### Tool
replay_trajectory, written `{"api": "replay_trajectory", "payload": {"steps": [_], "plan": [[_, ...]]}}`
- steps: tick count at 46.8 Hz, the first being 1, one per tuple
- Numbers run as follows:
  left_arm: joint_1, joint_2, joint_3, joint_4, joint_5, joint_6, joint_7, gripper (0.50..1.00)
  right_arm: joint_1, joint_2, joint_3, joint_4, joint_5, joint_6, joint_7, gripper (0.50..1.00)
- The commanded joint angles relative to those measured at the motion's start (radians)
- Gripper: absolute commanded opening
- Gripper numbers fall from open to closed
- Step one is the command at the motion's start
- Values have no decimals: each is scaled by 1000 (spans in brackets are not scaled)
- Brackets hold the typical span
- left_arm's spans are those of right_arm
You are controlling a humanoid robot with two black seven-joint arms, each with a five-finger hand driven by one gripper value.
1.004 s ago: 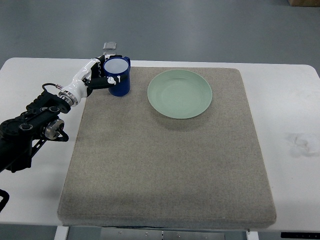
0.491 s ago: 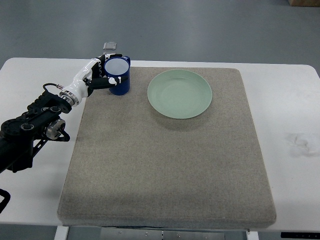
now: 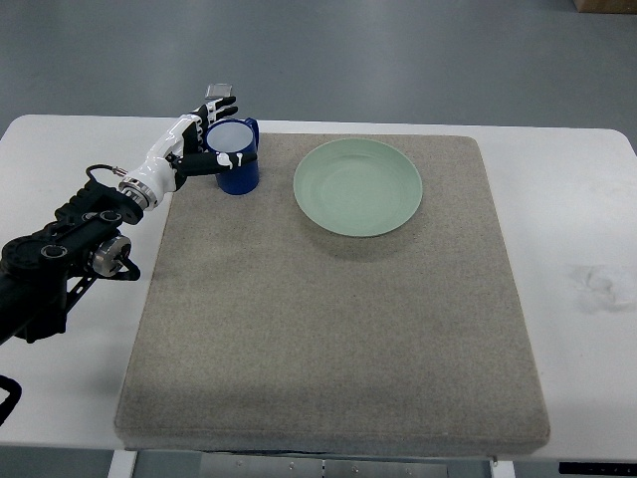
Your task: Place cup left of plate with left hand
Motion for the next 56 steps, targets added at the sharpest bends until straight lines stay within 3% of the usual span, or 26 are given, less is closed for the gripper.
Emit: {"api": "replay_trajectory", "payload": {"steps": [1, 8, 24, 38, 46, 56], "plan": [[0, 6, -2, -4, -32, -2, 0, 964, 0, 0, 0, -1, 0, -1, 0, 932], [-5, 16, -17, -4, -79, -2, -2, 992, 0, 0, 0, 1, 0, -1, 0, 932], [-5, 39, -255, -20, -101, -12, 0, 994, 0, 0, 0, 1, 0, 0, -1, 932], [-38, 39, -286, -13, -369, -15, 18, 990, 0, 0, 0, 1, 0, 0, 0, 932], [-43, 19, -290, -7, -406, 15, 123, 956, 0, 0, 0, 1, 0, 0, 0, 932], [-43, 13, -284, -8, -426, 26, 124, 973, 0, 0, 0, 1, 0, 0, 0, 932]]}}
